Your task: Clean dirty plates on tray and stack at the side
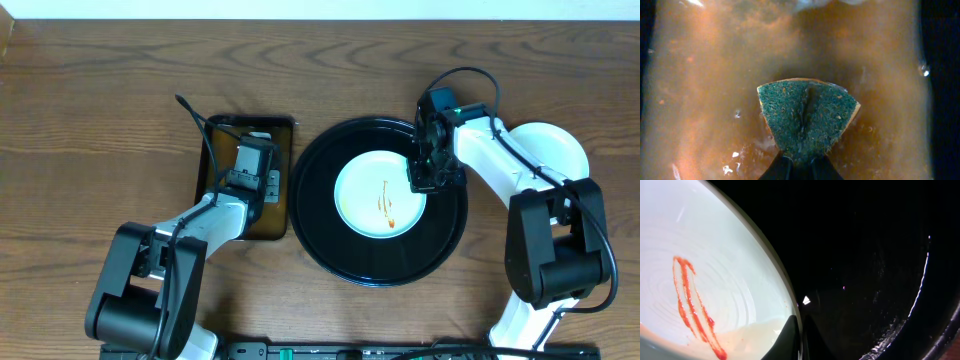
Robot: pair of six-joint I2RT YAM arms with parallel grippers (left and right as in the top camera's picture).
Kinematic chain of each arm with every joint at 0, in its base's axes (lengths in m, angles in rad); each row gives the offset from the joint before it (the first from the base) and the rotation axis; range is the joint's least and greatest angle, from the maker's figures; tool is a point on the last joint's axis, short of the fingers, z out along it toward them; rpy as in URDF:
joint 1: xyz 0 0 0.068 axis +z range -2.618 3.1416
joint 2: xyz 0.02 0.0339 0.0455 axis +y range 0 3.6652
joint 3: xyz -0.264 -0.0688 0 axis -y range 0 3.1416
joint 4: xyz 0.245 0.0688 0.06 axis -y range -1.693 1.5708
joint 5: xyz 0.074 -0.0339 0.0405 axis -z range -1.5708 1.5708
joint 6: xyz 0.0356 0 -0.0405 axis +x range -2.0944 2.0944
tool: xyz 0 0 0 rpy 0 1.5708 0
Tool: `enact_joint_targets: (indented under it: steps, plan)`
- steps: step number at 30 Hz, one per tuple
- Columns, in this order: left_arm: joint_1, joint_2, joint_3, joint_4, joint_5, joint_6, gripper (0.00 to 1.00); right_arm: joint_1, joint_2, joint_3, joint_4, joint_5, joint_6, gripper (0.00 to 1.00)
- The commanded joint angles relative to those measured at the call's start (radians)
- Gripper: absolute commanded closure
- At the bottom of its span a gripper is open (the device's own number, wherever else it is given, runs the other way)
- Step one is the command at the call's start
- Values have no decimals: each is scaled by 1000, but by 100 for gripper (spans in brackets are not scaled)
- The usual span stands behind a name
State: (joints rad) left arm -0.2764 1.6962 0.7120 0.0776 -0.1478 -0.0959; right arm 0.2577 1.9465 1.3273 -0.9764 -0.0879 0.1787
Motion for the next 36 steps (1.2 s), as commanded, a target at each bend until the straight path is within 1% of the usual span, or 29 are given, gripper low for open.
enact_joint_targets:
  steps: [1,11,25,36]
  plan:
    - [5,-37,-8,-9,6,9,93,-2,-11,-8,-4,32,6,99]
    - [5,-172,-8,-36,6,9,93,-2,-11,-8,-4,32,0,99]
    - [5,-195,-8,-22,6,9,93,-2,-11,-8,-1,31,0,99]
    - [5,-299,-8,143,6,10,93,-2,-11,-8,-1,32,0,99]
